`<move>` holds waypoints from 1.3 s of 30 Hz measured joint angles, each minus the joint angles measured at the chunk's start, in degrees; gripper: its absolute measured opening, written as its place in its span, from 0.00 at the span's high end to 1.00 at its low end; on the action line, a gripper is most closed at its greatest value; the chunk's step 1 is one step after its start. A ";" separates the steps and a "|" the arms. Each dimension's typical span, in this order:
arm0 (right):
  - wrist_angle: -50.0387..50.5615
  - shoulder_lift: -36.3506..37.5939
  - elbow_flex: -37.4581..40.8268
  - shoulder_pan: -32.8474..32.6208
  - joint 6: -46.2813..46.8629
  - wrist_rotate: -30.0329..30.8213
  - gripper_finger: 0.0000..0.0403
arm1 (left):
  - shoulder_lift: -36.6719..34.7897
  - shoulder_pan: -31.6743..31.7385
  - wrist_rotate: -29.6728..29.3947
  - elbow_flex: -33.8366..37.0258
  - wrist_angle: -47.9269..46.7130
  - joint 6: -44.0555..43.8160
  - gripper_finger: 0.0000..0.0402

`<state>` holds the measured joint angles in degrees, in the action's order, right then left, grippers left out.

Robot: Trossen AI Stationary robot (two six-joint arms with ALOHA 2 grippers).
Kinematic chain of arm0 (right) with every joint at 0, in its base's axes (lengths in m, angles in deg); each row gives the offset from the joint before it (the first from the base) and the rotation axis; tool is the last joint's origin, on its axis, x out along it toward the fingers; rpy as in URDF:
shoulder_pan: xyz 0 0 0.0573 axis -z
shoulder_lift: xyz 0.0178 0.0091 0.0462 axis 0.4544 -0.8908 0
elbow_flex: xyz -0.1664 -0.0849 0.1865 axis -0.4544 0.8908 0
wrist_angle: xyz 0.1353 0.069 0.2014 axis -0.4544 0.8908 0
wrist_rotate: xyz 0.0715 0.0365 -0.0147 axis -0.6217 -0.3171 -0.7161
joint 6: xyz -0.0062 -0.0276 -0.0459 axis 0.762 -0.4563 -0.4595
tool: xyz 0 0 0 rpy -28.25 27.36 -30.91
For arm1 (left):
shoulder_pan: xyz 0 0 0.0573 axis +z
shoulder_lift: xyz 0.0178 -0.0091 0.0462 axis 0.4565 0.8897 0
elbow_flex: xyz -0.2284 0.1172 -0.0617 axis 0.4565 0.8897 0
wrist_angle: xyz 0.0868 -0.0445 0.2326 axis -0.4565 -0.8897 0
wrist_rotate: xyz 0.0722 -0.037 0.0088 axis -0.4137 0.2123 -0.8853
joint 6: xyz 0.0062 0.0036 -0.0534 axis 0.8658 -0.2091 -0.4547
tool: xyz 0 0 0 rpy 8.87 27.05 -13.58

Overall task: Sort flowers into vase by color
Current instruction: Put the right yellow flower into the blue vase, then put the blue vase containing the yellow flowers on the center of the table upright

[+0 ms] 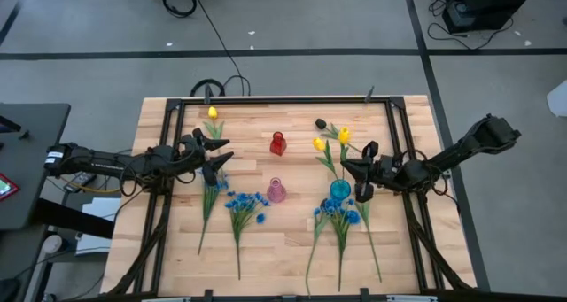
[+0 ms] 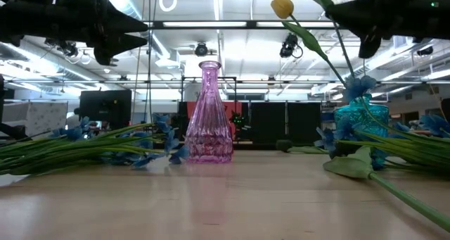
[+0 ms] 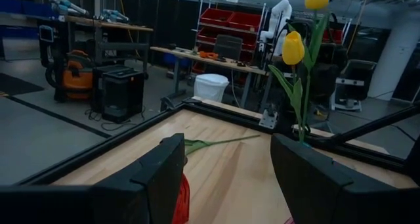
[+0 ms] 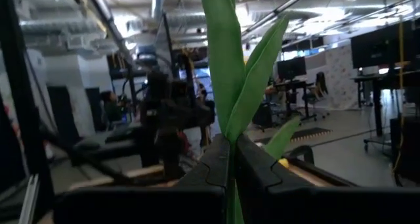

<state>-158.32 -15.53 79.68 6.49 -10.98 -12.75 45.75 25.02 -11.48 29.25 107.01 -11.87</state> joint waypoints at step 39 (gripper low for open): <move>4.05 -11.63 4.13 -0.06 0.64 1.85 0.67 | -0.02 -0.01 0.00 -0.02 -0.89 1.67 0.42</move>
<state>-154.28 -27.15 83.81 6.43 -10.34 -10.91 45.72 25.01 -11.48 29.23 106.12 -10.21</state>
